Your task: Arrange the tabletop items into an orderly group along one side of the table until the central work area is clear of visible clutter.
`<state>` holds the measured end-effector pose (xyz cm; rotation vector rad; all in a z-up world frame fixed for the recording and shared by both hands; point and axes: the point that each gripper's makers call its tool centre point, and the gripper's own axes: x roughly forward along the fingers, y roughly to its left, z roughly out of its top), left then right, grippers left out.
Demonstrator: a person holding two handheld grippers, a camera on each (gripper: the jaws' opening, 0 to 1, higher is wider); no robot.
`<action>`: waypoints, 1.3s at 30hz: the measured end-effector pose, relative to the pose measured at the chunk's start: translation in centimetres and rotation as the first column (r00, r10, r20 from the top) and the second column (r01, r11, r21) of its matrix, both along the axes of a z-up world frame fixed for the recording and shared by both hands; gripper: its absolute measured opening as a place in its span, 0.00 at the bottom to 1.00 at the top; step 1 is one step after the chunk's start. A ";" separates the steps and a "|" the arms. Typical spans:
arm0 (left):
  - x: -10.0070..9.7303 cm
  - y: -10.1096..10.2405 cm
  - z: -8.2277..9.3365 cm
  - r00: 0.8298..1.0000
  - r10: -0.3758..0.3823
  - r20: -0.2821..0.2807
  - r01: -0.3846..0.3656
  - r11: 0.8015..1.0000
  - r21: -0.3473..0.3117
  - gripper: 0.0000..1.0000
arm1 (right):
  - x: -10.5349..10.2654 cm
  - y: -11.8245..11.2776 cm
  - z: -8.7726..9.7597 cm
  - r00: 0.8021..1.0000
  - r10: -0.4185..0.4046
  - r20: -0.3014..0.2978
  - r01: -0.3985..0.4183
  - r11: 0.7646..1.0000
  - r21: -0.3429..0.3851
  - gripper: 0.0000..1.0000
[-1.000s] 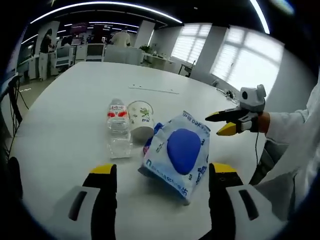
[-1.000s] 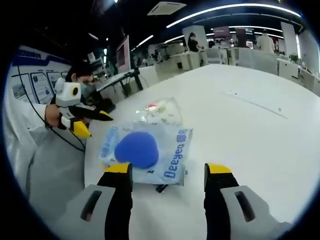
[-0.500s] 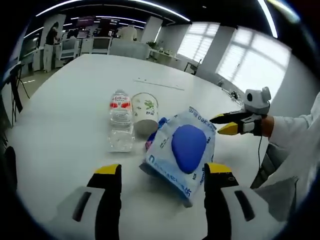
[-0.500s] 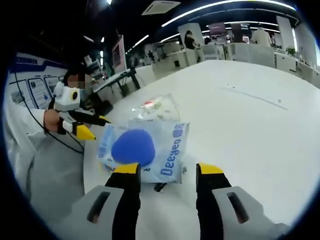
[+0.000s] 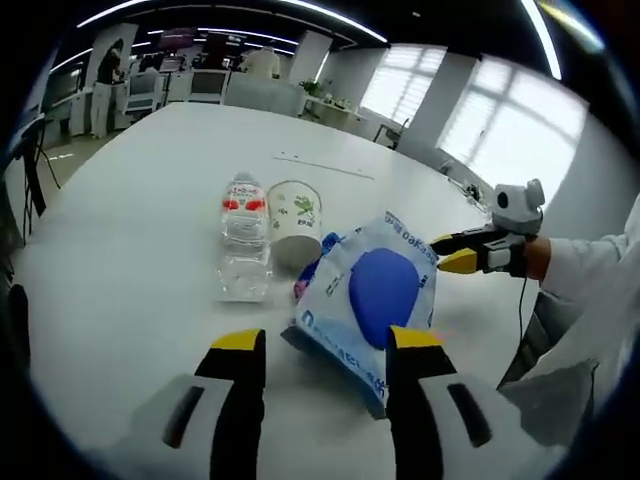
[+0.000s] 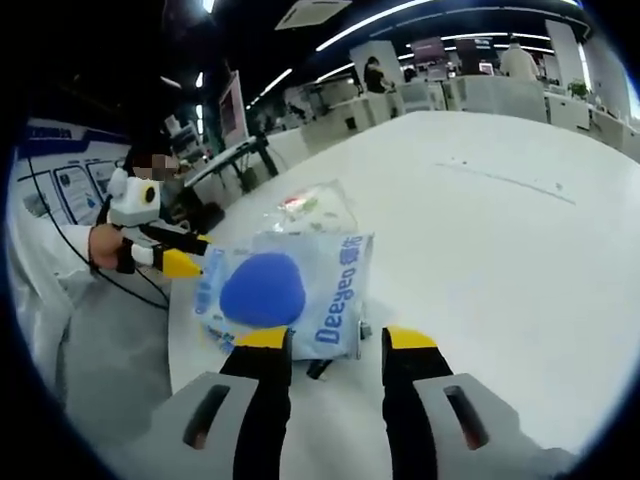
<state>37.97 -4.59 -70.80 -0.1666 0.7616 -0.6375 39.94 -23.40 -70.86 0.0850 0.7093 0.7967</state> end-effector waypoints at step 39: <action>-0.3 0.1 0.8 0.999 0.023 -0.038 -0.025 0.998 -0.051 0.00 | -1.5 0.1 1.5 0.998 -0.053 -0.020 0.055 0.995 0.084 0.00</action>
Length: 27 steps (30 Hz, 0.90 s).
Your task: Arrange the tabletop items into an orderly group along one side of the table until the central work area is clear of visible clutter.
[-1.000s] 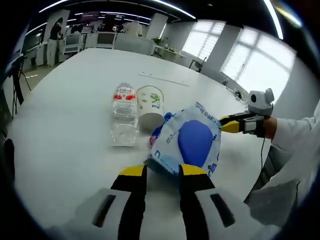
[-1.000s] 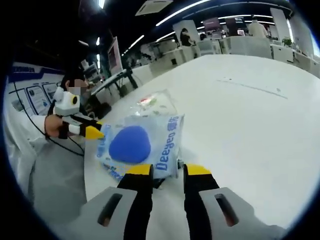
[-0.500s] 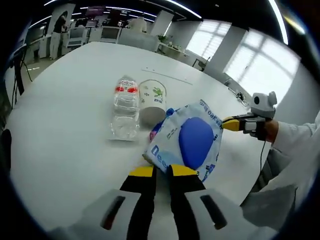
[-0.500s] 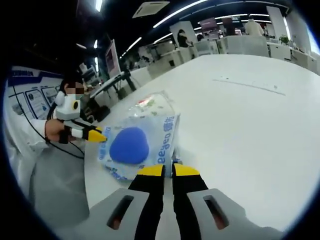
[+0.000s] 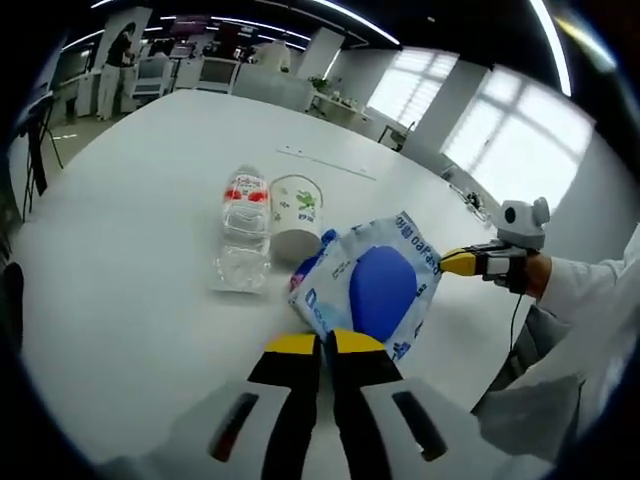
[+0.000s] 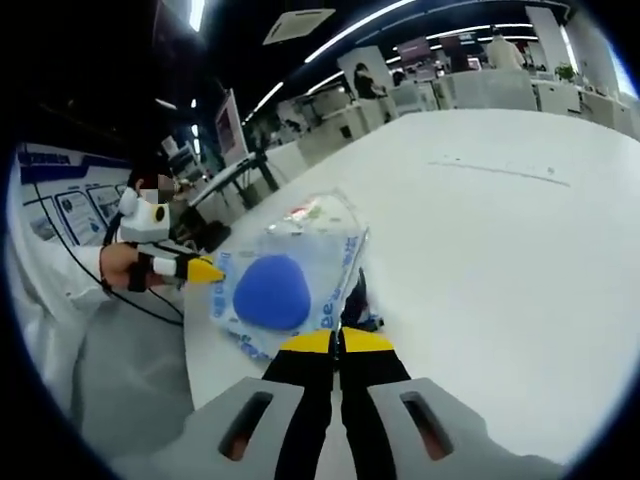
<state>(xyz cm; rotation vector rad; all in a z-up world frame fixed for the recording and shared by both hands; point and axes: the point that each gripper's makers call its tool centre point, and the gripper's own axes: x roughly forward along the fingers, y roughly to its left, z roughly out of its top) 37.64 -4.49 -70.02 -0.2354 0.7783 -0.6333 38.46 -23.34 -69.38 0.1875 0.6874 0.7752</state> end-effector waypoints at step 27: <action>2.1 -5.4 6.7 0.974 -0.196 0.113 0.196 0.981 0.008 0.00 | -0.8 -5.1 8.2 0.971 -0.159 0.179 0.154 0.987 0.040 0.00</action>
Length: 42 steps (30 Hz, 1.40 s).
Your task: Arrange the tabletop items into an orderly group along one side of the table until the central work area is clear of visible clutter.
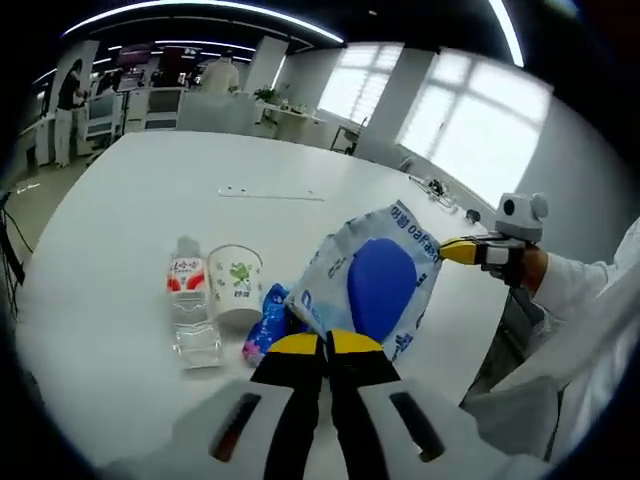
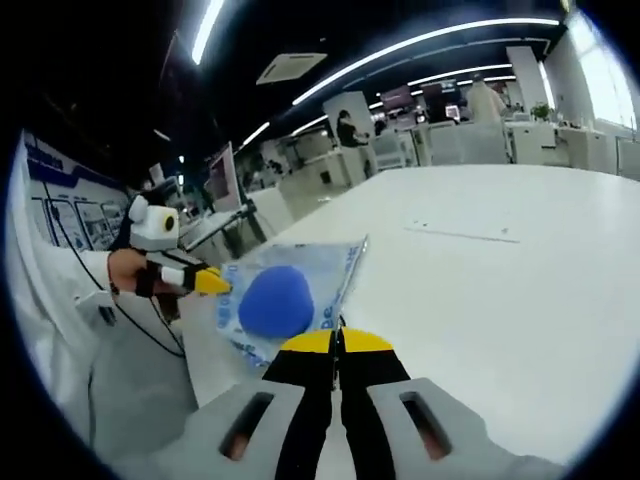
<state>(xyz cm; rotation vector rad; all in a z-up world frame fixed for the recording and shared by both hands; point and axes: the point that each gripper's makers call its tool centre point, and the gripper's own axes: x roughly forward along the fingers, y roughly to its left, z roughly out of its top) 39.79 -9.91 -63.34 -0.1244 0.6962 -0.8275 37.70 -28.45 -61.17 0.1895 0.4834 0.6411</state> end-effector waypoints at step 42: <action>8.2 -9.8 10.1 0.947 -0.287 0.142 0.283 0.958 0.050 0.00 | 3.6 -7.7 9.5 0.963 -0.197 0.184 0.207 0.978 -0.034 0.00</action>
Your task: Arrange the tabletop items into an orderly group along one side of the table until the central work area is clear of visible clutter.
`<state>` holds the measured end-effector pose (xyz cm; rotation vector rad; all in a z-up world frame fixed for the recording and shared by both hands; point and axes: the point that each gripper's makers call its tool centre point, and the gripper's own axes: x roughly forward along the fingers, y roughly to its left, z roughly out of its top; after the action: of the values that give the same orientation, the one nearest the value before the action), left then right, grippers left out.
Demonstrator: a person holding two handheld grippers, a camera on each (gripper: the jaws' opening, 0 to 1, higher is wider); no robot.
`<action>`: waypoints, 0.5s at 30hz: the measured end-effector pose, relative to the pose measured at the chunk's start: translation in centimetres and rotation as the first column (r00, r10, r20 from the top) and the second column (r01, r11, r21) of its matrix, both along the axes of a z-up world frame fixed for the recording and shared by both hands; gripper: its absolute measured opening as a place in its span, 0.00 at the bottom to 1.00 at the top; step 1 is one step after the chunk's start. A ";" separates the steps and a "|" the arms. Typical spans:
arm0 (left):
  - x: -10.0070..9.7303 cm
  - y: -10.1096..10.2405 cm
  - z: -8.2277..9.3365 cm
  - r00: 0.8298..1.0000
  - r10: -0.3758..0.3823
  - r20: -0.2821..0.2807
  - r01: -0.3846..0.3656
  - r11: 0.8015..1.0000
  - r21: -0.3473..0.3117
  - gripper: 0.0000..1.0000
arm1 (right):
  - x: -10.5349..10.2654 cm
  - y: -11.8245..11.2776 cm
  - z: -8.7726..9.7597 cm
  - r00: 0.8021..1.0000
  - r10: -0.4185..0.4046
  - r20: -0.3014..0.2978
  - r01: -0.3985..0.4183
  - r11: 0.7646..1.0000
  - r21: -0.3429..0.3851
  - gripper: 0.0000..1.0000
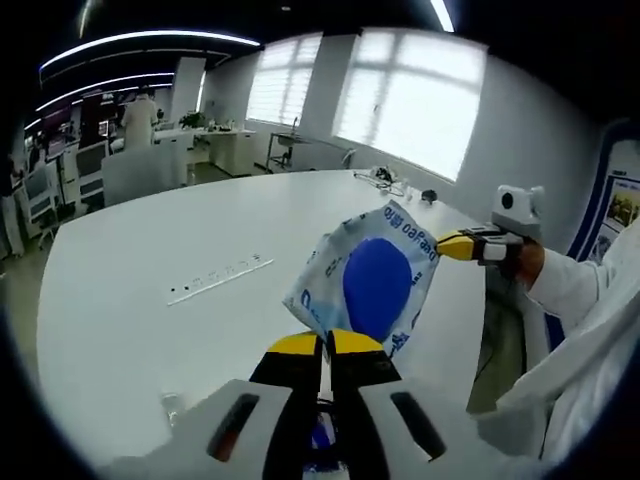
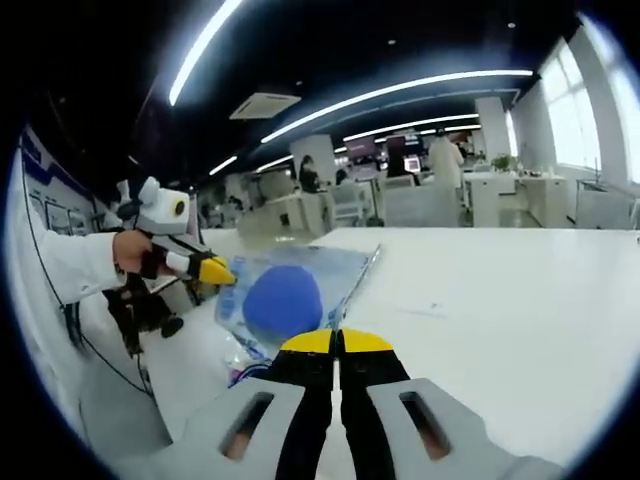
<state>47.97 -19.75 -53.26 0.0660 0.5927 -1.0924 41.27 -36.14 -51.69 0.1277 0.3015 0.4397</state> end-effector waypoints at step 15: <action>3.5 -2.1 -0.8 1.000 0.012 -0.024 -0.012 1.000 0.000 0.00 | 2.8 -2.0 -0.6 0.999 -0.039 -0.012 0.039 0.999 -0.007 0.00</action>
<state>51.51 -21.85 -54.10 0.0494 0.6144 -1.0825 44.09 -38.14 -52.32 0.1299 0.3119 0.3991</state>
